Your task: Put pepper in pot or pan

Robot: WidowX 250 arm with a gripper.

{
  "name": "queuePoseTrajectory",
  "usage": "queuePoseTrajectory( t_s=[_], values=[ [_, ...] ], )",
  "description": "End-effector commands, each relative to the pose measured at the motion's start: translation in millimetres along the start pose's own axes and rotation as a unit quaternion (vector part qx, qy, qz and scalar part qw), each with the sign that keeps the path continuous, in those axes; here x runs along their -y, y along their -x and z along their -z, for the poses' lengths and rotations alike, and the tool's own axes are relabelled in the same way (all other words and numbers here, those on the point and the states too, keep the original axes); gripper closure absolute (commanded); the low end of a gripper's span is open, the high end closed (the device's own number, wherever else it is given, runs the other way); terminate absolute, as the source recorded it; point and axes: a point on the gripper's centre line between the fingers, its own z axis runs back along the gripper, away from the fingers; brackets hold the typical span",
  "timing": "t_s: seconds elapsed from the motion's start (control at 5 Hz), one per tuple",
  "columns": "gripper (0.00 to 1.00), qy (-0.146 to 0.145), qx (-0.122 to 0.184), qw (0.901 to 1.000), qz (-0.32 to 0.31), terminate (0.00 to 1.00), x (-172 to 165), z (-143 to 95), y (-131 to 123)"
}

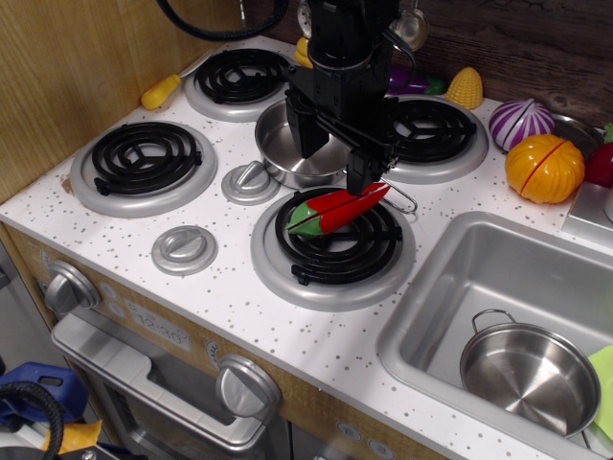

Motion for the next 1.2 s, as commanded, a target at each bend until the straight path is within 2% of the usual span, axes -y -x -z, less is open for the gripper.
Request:
queuePoseTrajectory(
  t_s=[0.0, 0.6, 0.8, 1.0],
  values=[
    [0.0, 0.0, 0.0, 1.0, 0.0, 0.0, 0, 0, 0],
    [0.0, 0.031, 0.046, 0.9985, -0.004, 0.0, -4, 40, 24],
    [1.0, 0.029, 0.048, 0.9984, -0.007, 0.0, -4, 43, 21],
    [1.0, 0.024, 0.039, 0.9989, -0.002, 0.0, -9, 29, 13]
  ],
)
